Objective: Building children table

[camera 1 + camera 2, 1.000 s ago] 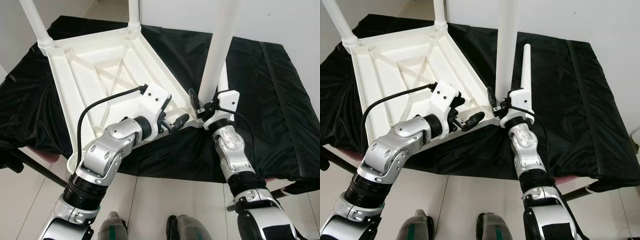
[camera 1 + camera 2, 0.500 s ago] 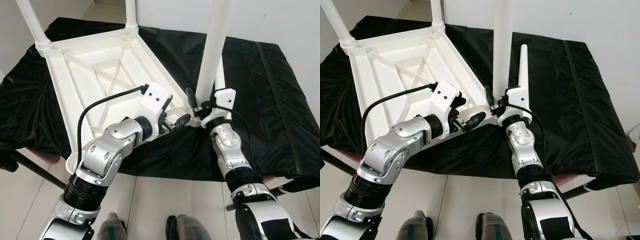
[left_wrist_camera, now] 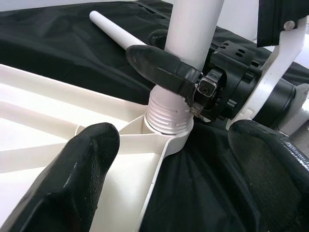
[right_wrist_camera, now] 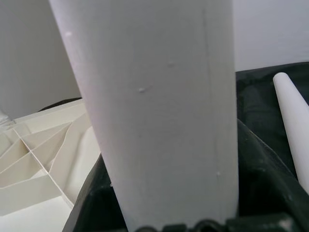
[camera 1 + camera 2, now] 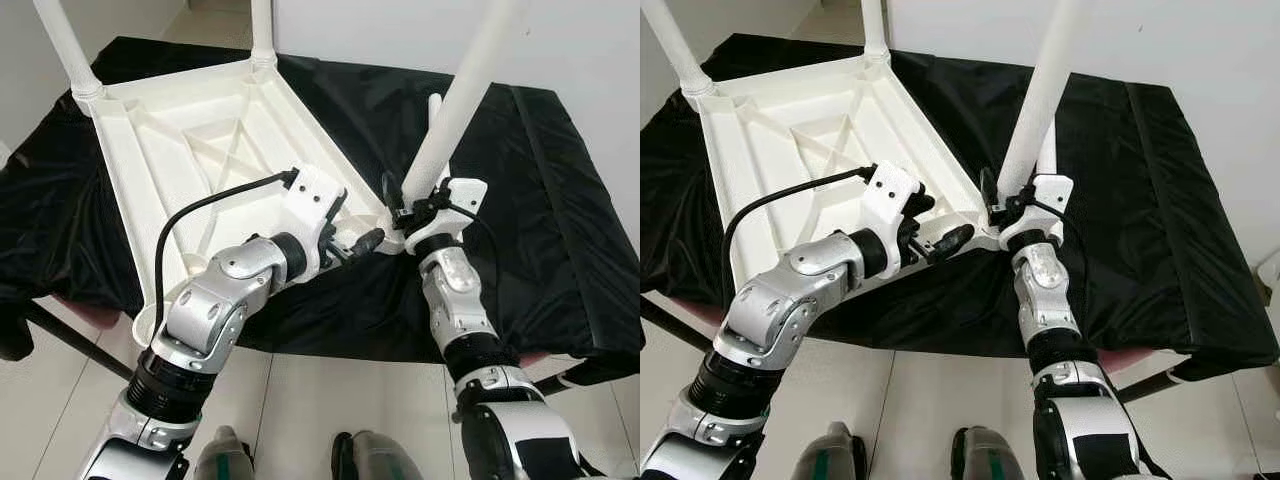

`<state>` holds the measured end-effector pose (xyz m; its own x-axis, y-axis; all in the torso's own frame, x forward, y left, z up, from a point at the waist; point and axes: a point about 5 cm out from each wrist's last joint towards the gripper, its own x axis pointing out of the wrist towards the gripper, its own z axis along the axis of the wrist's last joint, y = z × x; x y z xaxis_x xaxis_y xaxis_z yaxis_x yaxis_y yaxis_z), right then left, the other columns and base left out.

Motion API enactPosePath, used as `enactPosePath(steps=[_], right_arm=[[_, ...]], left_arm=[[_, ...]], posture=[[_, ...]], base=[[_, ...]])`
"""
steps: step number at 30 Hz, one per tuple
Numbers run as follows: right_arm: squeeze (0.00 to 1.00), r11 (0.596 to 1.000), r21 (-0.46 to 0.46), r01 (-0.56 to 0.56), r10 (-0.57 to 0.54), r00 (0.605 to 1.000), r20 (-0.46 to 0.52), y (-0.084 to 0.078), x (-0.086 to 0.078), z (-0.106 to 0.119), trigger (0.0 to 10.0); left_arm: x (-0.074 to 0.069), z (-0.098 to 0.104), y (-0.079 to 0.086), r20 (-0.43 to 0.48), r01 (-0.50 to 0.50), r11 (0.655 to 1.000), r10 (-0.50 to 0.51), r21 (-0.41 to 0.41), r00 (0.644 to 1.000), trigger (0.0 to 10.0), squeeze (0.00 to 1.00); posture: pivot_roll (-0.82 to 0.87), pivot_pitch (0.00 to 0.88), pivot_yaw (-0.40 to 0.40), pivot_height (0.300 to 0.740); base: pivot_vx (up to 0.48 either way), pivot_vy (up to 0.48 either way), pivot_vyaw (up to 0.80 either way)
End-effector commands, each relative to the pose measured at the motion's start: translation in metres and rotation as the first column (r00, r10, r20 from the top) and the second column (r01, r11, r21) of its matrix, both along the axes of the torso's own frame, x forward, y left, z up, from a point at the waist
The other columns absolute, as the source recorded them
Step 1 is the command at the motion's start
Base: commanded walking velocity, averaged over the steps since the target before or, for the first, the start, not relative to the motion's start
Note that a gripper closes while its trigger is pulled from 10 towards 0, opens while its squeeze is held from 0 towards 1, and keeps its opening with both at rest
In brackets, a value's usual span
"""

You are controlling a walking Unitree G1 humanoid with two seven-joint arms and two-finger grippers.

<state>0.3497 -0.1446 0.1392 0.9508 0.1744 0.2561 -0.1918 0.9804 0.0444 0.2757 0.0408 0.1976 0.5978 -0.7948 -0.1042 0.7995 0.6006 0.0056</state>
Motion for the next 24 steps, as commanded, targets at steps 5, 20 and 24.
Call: enactPosePath(steps=[5,20,24], right_arm=[[0.0,0.997,0.026,0.07,-0.063,0.977,-0.205,-0.011,-0.006,-0.039,10.0],[0.0,0.986,-0.156,-0.061,0.04,0.99,-0.136,0.011,-0.013,-0.037,10.0],[0.0,0.98,-0.182,-0.079,0.059,0.992,-0.116,0.014,-0.012,-0.033,10.0]], left_arm=[[-0.004,0.002,-0.005,0.007,0.04,0.999,-0.04,0.005,0.999,10.0,0.0],[-0.006,0.003,-0.005,0.008,0.041,0.999,-0.041,0.002,0.999,10.0,0.0],[-0.007,0.003,-0.005,0.008,0.043,0.999,-0.043,0.001,0.999,10.0,0.0]], posture=[[0.0,0.05,-0.004,0.74],[0.0,0.048,-0.005,0.74],[0.0,0.048,-0.006,0.74]], base=[[0.0,0.0,0.0],[0.0,0.0,0.0],[0.0,0.0,0.0]])
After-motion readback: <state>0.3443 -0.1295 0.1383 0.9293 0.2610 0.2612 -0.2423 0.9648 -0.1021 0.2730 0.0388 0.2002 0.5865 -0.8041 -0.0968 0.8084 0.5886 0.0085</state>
